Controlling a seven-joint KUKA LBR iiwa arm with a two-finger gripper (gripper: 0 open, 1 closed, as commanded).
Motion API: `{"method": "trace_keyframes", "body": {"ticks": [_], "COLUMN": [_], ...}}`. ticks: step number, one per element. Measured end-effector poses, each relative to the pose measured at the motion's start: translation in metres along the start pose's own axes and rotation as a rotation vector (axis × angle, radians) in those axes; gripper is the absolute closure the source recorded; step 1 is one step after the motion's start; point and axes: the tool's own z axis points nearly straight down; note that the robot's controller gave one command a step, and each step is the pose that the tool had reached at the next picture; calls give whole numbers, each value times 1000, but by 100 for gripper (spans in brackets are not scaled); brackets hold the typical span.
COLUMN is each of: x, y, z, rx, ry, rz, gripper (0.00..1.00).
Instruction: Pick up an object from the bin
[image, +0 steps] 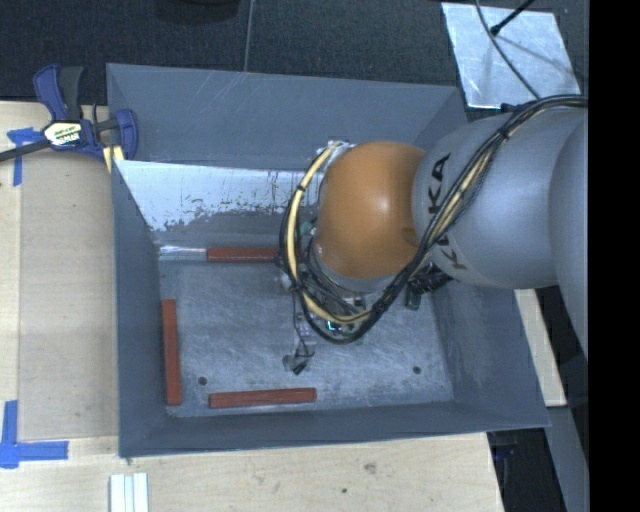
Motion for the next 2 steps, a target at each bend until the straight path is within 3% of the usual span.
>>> {"method": "trace_keyframes", "body": {"ticks": [1,2], "x": [22,-21], "y": [-42,-106], "z": [83,68], "rx": [1,3], "ry": [-2,-12], "rz": [-342,-143], "gripper": [0,0]}}
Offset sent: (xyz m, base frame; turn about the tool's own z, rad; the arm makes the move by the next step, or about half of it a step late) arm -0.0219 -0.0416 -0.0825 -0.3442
